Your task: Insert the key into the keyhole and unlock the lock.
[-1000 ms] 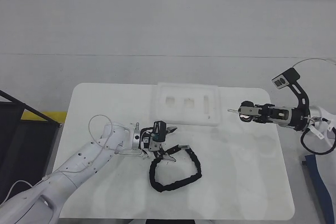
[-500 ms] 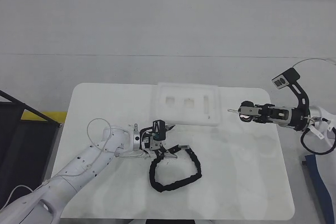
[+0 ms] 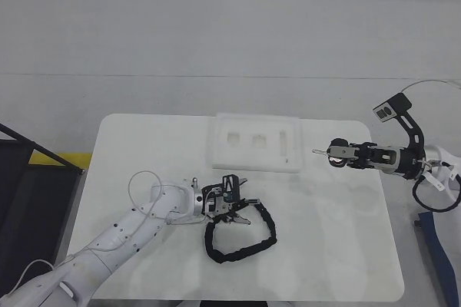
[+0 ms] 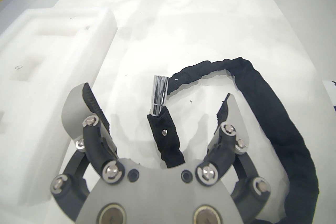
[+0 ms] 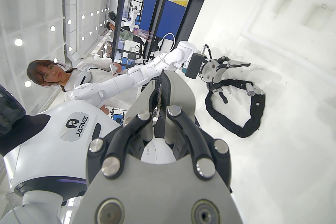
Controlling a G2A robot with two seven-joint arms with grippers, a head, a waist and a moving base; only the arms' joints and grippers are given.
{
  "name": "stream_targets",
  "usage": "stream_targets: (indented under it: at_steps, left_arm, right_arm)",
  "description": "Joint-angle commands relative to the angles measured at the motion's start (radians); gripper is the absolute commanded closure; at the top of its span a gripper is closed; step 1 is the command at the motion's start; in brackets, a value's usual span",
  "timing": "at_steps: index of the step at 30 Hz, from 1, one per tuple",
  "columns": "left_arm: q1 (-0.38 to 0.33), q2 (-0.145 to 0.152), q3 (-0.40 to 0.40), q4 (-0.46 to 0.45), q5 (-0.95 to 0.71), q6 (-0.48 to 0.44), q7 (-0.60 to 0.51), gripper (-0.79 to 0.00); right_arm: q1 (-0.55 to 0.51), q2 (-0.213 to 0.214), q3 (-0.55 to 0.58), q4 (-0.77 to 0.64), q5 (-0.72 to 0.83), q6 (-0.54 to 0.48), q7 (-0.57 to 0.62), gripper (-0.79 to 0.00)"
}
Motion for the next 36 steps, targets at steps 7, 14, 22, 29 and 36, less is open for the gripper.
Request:
stream_targets:
  at_steps: [7, 14, 22, 29, 36]
  left_arm:
    - [0.009, -0.014, -0.001, 0.026, 0.016, -0.002, 0.014, -0.585]
    - [0.013, -0.028, -0.002, 0.060, 0.025, -0.002, 0.020, -0.453]
    - [0.016, -0.036, -0.014, 0.075, 0.044, 0.001, 0.012, -0.489]
    - [0.014, -0.049, -0.010, 0.089, 0.063, -0.005, 0.009, -0.409]
    - [0.010, -0.063, -0.013, 0.116, 0.067, 0.002, 0.014, -0.114]
  right_arm:
    - [0.000, 0.000, 0.000, 0.000, 0.000, 0.000, 0.000, 0.000]
    - [0.000, 0.000, 0.000, 0.000, 0.000, 0.000, 0.000, 0.000]
    - [0.000, 0.000, 0.000, 0.000, 0.000, 0.000, 0.000, 0.000]
    - [0.000, 0.000, 0.000, 0.000, 0.000, 0.000, 0.000, 0.000]
    - [0.000, 0.000, 0.000, 0.000, 0.000, 0.000, 0.000, 0.000]
